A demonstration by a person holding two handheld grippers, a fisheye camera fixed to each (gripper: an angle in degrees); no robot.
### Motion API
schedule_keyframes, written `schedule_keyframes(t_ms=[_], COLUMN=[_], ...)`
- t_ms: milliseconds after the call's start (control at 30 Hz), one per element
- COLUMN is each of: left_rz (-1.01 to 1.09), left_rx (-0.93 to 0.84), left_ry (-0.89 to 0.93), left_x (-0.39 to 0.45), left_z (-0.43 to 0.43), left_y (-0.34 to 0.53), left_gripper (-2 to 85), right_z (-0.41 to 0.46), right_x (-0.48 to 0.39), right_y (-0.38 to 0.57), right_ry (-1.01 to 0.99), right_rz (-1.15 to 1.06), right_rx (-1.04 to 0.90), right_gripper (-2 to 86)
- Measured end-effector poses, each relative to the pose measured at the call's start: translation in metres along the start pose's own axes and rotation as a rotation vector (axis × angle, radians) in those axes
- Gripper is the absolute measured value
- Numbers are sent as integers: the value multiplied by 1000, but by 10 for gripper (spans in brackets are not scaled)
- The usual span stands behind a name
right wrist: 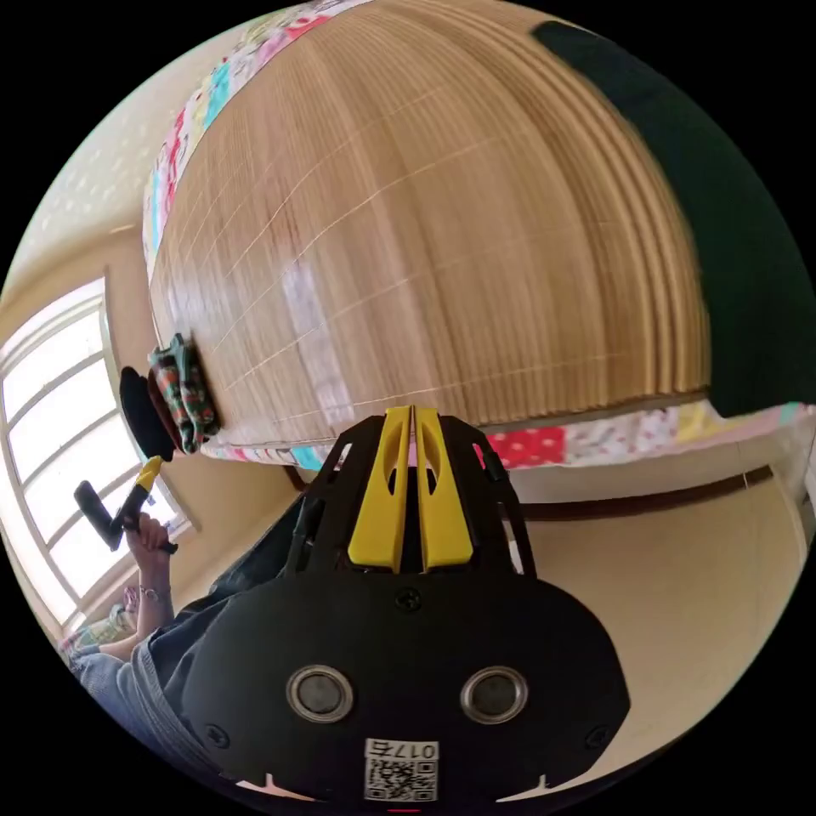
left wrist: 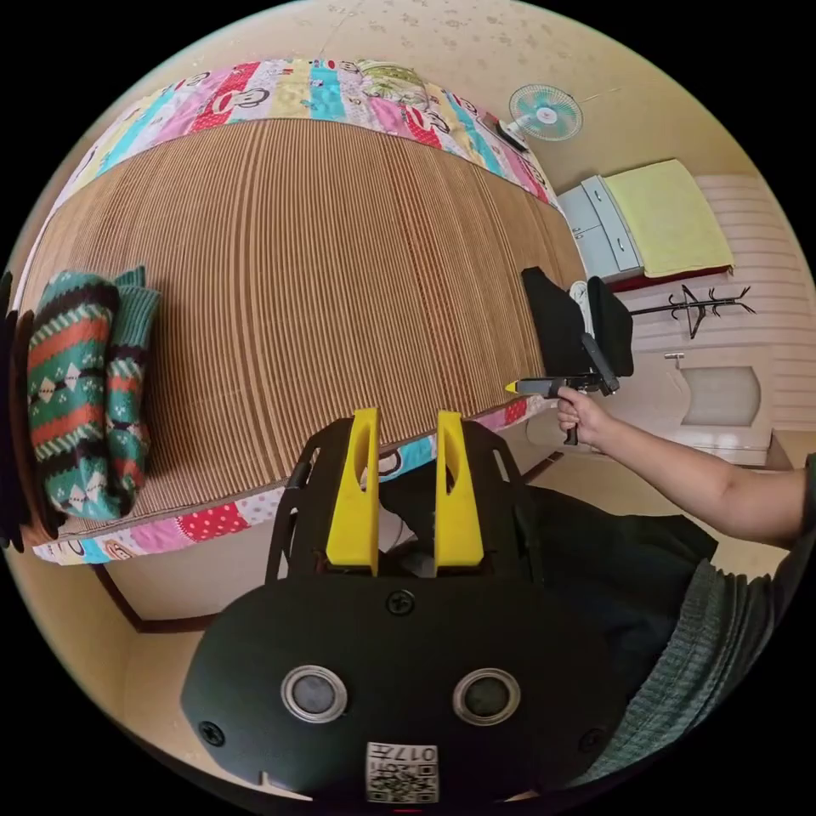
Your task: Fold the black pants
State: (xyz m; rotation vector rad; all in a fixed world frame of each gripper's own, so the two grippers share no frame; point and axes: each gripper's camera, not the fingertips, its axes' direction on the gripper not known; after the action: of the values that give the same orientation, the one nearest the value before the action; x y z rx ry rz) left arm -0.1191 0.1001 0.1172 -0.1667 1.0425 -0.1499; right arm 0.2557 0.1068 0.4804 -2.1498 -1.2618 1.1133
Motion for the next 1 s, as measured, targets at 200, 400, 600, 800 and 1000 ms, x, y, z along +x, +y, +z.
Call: schedule_keyframes(t_ms=[200,400,600,800,1000], left_rz=[41,-11,-69,-63,-56], left_rx=[-24,4,5,77,108], left_ry=[64,64,86,87,89], left_x=[47,46,29,23,13], left_z=[54,96,146,169,211], left_y=[-41,-61,-77,-89,-97], left_gripper=[101,102,103,102,102], right_z=[-116,-94,-60,-128,-157], right_x=[191,280,287,231,98], right_y=[42,92,82,74,-22], right_ry=[-329,-673,-717,-662,-620], right_rz=[587,918,900,348,-260], right_rx=[572,899,907,1142,975], right_gripper=[88,115,59,30,11])
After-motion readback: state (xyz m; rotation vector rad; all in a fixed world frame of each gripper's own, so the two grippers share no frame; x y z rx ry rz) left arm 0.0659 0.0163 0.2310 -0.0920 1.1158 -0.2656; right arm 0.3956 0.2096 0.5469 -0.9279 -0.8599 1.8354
